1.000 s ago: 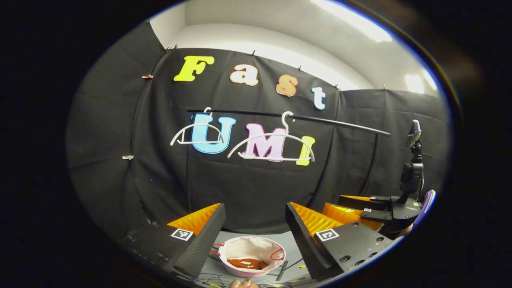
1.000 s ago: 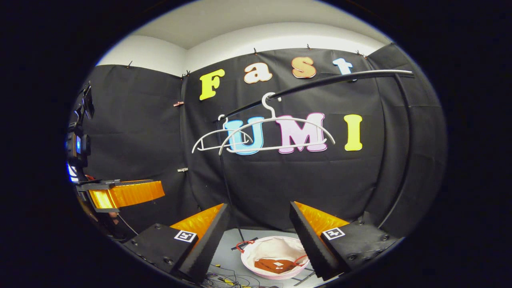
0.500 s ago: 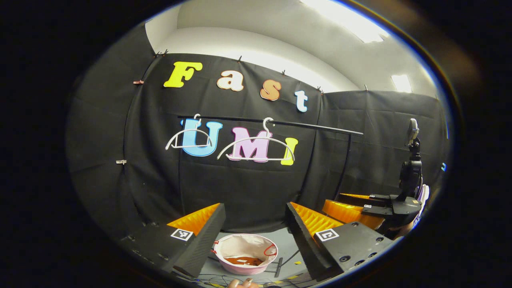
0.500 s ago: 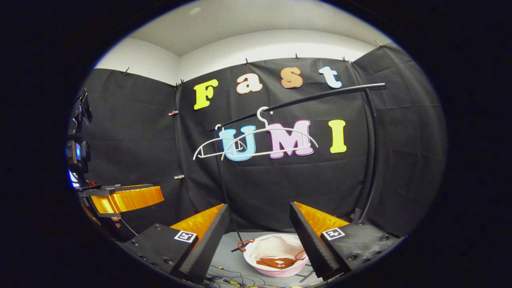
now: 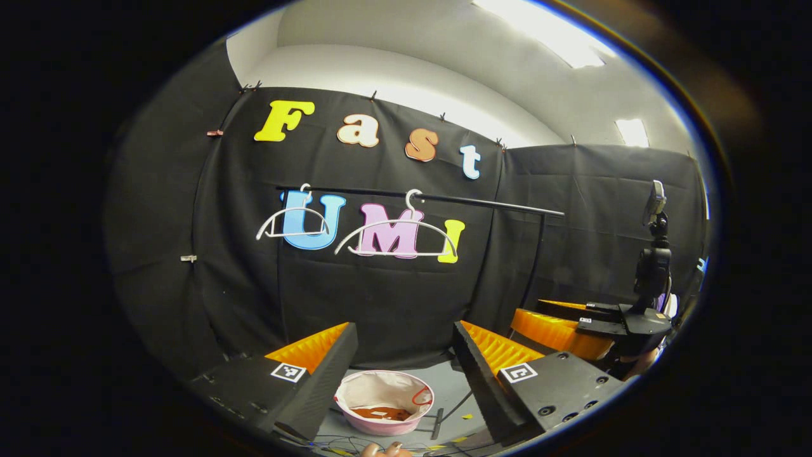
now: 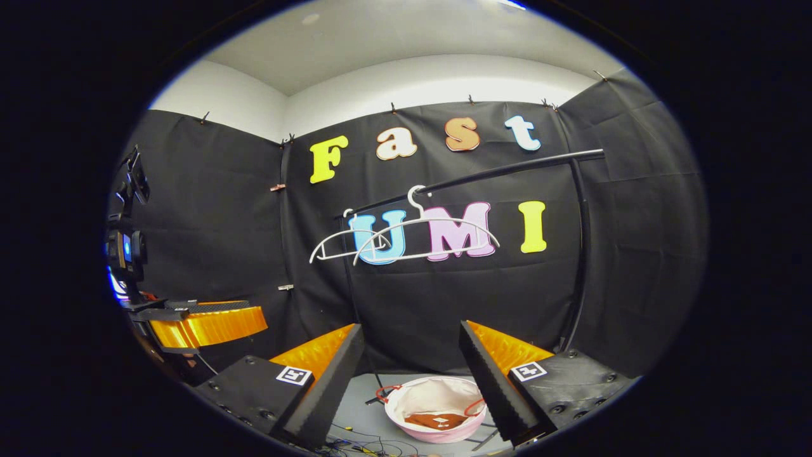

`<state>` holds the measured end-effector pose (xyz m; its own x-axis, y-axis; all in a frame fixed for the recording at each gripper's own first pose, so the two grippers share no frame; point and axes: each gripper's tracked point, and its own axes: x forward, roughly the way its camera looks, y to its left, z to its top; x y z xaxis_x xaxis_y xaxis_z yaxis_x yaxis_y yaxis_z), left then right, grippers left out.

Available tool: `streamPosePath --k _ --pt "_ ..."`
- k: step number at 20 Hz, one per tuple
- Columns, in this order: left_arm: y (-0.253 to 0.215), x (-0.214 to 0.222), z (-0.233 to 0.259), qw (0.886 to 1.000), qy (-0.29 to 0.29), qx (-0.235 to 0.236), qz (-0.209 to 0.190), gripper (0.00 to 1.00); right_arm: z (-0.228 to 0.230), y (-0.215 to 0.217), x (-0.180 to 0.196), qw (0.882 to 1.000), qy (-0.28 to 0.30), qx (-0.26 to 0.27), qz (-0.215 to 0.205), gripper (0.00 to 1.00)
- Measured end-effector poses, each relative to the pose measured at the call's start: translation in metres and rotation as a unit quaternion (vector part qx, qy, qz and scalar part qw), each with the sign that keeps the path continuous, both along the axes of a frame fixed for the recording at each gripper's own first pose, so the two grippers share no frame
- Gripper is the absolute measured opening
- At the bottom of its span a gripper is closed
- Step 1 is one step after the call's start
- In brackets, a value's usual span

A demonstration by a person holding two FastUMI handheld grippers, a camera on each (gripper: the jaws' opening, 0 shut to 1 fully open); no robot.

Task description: Grasp the clothes on the hanger with both hands and then place them into the laundry hamper below.

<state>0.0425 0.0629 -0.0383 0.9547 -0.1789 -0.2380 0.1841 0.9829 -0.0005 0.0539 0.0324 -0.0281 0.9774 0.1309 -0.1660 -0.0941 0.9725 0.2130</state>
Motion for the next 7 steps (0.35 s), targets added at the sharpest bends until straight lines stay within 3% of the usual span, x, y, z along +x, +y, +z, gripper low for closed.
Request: streamPosePath --k 7 --pt "-0.0085 0.0031 0.0056 1.0 -0.006 -0.011 0.005 0.95 0.0058 -0.004 0.002 1.0 -0.001 -0.001 0.011 1.0"
